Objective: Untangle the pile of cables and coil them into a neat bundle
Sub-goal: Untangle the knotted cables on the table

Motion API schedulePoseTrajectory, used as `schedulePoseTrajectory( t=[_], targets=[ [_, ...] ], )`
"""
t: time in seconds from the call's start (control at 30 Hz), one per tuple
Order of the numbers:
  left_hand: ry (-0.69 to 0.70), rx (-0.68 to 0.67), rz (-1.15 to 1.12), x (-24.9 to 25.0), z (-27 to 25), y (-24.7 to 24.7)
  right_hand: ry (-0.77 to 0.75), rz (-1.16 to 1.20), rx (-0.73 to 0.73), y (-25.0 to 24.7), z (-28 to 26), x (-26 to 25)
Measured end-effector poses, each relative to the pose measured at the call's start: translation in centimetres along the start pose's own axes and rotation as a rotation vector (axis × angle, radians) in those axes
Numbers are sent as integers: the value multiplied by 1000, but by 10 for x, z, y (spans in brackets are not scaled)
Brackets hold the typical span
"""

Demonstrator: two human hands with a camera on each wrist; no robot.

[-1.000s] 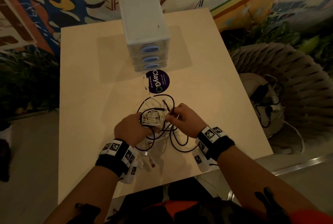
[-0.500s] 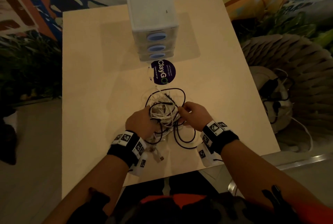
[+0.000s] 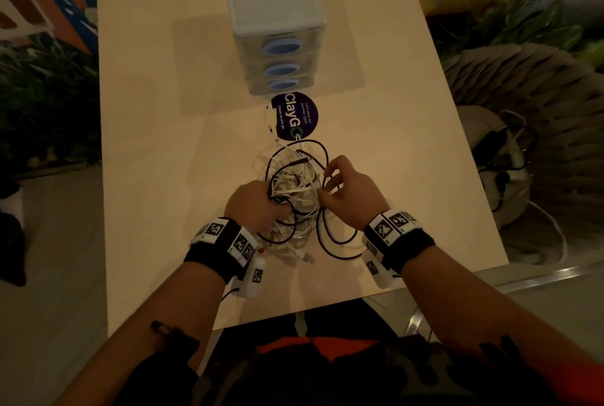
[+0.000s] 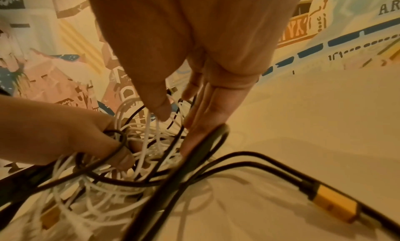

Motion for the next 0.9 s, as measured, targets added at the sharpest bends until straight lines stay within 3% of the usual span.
schedulePoseTrajectory(
  t=[0.47,0.67,0.8,0.9],
  targets=[
    [75,79,-92,2,-9,-6,161,176,-55,2,2,12],
    [60,121,-22,-2,-12,-7,177,391,32,-15,0,14],
    [95,143,-84,-5,-13,-8,105,207,146,-29,-3,8],
    [98,135,-162,-10,-14,-10,11,-32,98,-24,-1,-1]
  ],
)
Point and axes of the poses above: each hand's wrist, its own z-axis towards the middle knuckle, its own y-axis out of the palm, x = y × z, the point moved 9 cm from there along z, towards the middle knuckle, and after that the axes turned 15 degrees about y, right-handed, at the moved point
